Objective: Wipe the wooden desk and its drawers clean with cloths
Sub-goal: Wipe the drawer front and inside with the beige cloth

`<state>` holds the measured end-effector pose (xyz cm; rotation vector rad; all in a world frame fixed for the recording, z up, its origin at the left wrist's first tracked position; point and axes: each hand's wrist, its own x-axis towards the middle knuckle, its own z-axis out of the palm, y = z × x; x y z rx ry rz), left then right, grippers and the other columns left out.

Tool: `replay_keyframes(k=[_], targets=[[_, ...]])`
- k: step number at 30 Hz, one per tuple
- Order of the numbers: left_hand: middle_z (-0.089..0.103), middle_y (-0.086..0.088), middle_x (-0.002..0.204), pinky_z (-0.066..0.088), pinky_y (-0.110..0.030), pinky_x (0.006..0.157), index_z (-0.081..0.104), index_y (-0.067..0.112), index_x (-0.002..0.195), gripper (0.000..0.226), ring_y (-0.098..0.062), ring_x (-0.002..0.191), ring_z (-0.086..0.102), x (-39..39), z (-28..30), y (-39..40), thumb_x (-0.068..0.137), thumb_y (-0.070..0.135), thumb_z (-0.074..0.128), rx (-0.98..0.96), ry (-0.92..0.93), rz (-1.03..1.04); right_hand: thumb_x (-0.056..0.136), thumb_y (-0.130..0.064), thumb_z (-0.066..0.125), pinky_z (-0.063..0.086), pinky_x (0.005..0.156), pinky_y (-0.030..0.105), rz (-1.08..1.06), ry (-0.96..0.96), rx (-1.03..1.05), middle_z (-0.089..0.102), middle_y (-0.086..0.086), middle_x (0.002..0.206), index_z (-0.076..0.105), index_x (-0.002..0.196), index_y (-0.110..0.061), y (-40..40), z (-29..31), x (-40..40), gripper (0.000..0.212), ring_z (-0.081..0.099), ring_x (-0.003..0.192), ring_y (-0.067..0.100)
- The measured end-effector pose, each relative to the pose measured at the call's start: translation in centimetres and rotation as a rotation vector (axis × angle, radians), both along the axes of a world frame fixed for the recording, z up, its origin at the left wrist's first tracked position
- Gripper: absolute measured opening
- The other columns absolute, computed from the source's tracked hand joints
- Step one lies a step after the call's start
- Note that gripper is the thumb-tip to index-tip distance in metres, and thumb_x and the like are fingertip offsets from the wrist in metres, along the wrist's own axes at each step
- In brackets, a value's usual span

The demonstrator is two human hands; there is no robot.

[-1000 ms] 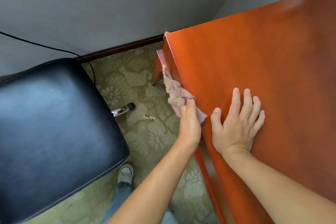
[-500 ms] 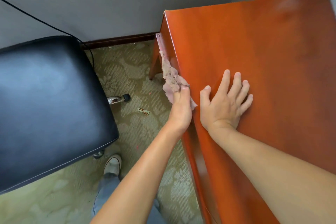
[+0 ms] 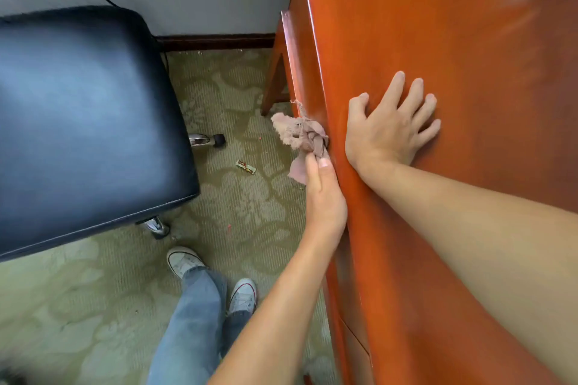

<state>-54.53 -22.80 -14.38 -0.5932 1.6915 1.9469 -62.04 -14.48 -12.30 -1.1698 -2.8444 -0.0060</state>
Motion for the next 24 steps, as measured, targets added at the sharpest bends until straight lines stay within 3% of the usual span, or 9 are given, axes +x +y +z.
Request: replay_keyframes(k=[2, 5, 8, 11, 13, 15, 18, 22, 24], targets=[[0.050, 0.008, 0.147, 0.032, -0.011, 0.104, 0.045, 0.025, 0.150, 0.039, -0.008, 0.132, 0.045, 0.8, -0.1, 0.5, 0.112, 0.024, 0.034, -0.022, -0.030, 0.074, 0.095, -0.054, 0.029, 0.012, 0.121, 0.063, -0.002, 0.002, 0.004, 0.025, 0.010, 0.166, 0.028, 0.159, -0.022, 0.0, 0.0, 0.0, 0.072, 0.017, 0.153, 0.036], [0.062, -0.007, 0.122, 0.046, -0.043, 0.099, 0.056, 0.030, 0.112, 0.022, -0.025, 0.112, 0.057, -0.6, -1.8, -0.3, 0.095, 0.024, 0.043, -0.086, 0.016, 0.141, 0.095, -0.055, 0.029, 0.011, 0.121, 0.063, -0.009, 0.013, -0.001, 0.025, 0.009, 0.166, 0.028, 0.159, -0.023, 0.0, -0.1, -0.1, 0.072, 0.017, 0.153, 0.035], [0.062, -0.004, 0.092, 0.044, -0.044, 0.077, 0.056, 0.029, 0.089, 0.012, -0.022, 0.079, 0.053, -1.1, -3.3, -1.6, 0.086, 0.022, 0.047, -0.097, 0.009, 0.055, 0.095, -0.055, 0.030, 0.011, 0.121, 0.062, -0.013, 0.018, 0.006, 0.025, 0.008, 0.166, 0.028, 0.159, -0.023, 0.1, -0.2, -0.2, 0.072, 0.017, 0.153, 0.034], [0.062, 0.004, 0.077, 0.044, -0.042, 0.072, 0.059, 0.023, 0.089, 0.013, -0.017, 0.069, 0.052, 2.0, -2.6, -2.1, 0.089, 0.022, 0.046, -0.113, -0.046, -0.070, 0.095, -0.055, 0.030, 0.011, 0.121, 0.062, -0.011, 0.023, 0.003, 0.025, 0.008, 0.166, 0.028, 0.159, -0.024, 0.1, -0.2, -0.3, 0.072, 0.017, 0.153, 0.034], [0.060, 0.002, 0.076, 0.043, -0.042, 0.071, 0.060, 0.037, 0.093, 0.020, -0.020, 0.069, 0.052, 4.9, -1.6, -2.5, 0.085, 0.027, 0.044, -0.081, -0.101, -0.116, 0.095, -0.055, 0.030, 0.011, 0.121, 0.061, -0.013, 0.026, 0.001, 0.025, 0.007, 0.166, 0.028, 0.159, -0.024, 0.2, -0.2, -0.3, 0.072, 0.016, 0.153, 0.034], [0.053, 0.003, 0.067, 0.040, -0.047, 0.067, 0.059, 0.050, 0.079, 0.023, -0.024, 0.064, 0.046, 7.4, -1.4, -3.2, 0.079, 0.032, 0.044, -0.019, -0.106, -0.148, 0.095, -0.056, 0.029, 0.010, 0.121, 0.061, -0.011, 0.023, 0.000, 0.024, 0.007, 0.166, 0.028, 0.160, -0.024, 0.2, -0.2, -0.3, 0.072, 0.016, 0.153, 0.033], [0.046, 0.001, 0.059, 0.037, -0.053, 0.065, 0.051, 0.025, 0.061, 0.029, -0.022, 0.062, 0.040, 8.7, -1.7, -4.5, 0.086, 0.038, 0.047, -0.033, -0.027, -0.231, 0.095, -0.056, 0.028, 0.010, 0.121, 0.061, -0.013, 0.012, 0.007, 0.024, 0.007, 0.167, 0.027, 0.160, -0.024, 0.3, -0.3, -0.2, 0.072, 0.015, 0.154, 0.033], [0.045, -0.010, 0.064, 0.037, -0.041, 0.049, 0.044, 0.008, 0.084, 0.018, -0.024, 0.050, 0.042, 5.3, -2.4, -4.7, 0.102, 0.011, 0.045, 0.041, 0.078, -0.081, 0.095, -0.055, 0.028, 0.010, 0.121, 0.061, -0.014, 0.015, 0.001, 0.024, 0.007, 0.167, 0.027, 0.160, -0.024, 0.2, -0.2, -0.3, 0.072, 0.015, 0.154, 0.033], [0.055, -0.019, 0.090, 0.049, -0.044, 0.060, 0.046, 0.011, 0.101, 0.016, -0.030, 0.068, 0.059, 3.5, -2.7, -2.9, 0.098, 0.026, 0.046, 0.043, 0.007, -0.066, 0.095, -0.055, 0.029, 0.010, 0.121, 0.061, -0.016, 0.020, 0.000, 0.024, 0.007, 0.167, 0.028, 0.160, -0.024, 0.2, -0.2, -0.3, 0.072, 0.015, 0.154, 0.034]])
